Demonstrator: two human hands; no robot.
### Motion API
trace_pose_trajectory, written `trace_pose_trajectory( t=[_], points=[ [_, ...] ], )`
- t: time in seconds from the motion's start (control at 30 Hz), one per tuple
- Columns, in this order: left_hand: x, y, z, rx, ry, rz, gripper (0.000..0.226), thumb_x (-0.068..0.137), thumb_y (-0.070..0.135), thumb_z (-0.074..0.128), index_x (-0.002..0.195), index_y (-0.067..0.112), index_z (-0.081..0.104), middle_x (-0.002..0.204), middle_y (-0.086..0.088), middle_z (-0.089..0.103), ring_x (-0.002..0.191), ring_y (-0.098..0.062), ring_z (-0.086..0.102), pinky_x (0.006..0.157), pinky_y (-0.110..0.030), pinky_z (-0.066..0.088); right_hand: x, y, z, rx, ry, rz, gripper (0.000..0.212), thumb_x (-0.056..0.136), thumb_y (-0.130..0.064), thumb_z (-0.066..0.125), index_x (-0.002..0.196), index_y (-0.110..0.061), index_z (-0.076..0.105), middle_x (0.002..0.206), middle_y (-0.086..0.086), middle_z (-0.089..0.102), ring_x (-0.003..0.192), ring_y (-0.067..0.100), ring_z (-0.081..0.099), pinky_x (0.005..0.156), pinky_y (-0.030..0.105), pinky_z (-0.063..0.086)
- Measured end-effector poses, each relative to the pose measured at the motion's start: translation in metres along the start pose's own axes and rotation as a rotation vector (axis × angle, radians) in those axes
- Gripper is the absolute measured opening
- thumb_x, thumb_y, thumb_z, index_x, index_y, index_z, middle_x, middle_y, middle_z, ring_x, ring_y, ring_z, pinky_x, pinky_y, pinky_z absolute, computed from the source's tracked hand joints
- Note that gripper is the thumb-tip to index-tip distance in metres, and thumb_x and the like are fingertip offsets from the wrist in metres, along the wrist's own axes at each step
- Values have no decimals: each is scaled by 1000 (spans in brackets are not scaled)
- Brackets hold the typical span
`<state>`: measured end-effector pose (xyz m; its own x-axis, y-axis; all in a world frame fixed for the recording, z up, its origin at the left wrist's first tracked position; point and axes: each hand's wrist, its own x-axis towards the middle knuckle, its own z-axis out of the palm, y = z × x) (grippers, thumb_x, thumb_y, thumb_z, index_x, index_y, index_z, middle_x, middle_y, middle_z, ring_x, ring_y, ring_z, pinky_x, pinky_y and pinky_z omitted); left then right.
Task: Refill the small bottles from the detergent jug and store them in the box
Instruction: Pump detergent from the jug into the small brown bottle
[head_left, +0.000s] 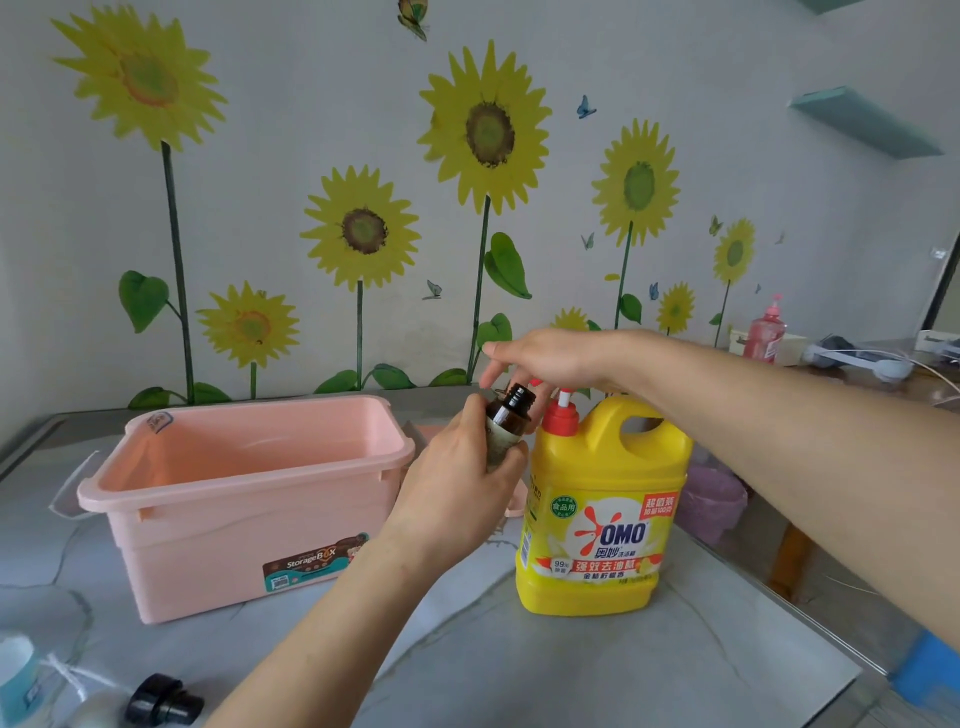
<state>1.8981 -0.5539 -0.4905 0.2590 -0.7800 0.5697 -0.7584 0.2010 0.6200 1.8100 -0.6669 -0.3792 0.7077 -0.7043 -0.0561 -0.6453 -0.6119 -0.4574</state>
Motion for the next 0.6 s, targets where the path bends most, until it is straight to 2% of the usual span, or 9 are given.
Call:
trace_pose_trajectory(
  t=[0.07, 0.23, 0.3, 0.4, 0.53, 0.6],
  points=[
    [0, 2, -1, -5, 2, 8, 18, 96, 35, 55, 94, 25, 40, 85, 9, 56, 74, -9, 54, 60, -36, 41, -2, 0, -2, 26, 12, -8, 54, 106, -51, 24, 128, -19, 62, 111, 9, 73, 95, 28, 73, 107, 51, 41],
    [3, -1, 0, 5, -14, 15, 17, 95, 36, 54, 98, 30, 39, 88, 10, 55, 73, -12, 52, 59, -35, 37, 2, -2, 7, -45, 31, -22, 50, 105, -52, 28, 116, -24, 68, 113, 10, 66, 83, 28, 75, 107, 45, 40],
    [1, -2, 2, 3, -13, 10, 17, 95, 37, 54, 97, 30, 39, 88, 10, 55, 72, -12, 51, 59, -35, 37, 2, -4, 3, -63, 11, -4, 51, 105, -52, 28, 117, -22, 68, 119, 13, 65, 89, 29, 72, 104, 44, 44],
    [1, -1, 1, 6, -11, 19, 18, 95, 37, 54, 95, 28, 39, 88, 10, 55, 73, -12, 52, 59, -36, 40, 0, -3, -2, -24, -2, -13, 53, 106, -52, 25, 123, -21, 65, 113, 10, 70, 96, 28, 73, 104, 48, 44],
    [2, -2, 2, 10, -15, 31, 20, 96, 36, 54, 107, 27, 41, 92, 9, 55, 75, -16, 52, 61, -35, 40, 4, 2, 8, -22, 52, -17, 50, 105, -52, 29, 114, -23, 69, 106, 13, 72, 84, 29, 73, 93, 39, 45],
    [1, -2, 3, 17, -19, 23, 18, 96, 36, 54, 100, 29, 38, 91, 9, 55, 76, -17, 52, 61, -36, 41, 4, 1, 7, 2, 31, -11, 50, 105, -52, 30, 113, -21, 69, 107, 15, 71, 84, 32, 74, 95, 40, 49]
  ],
)
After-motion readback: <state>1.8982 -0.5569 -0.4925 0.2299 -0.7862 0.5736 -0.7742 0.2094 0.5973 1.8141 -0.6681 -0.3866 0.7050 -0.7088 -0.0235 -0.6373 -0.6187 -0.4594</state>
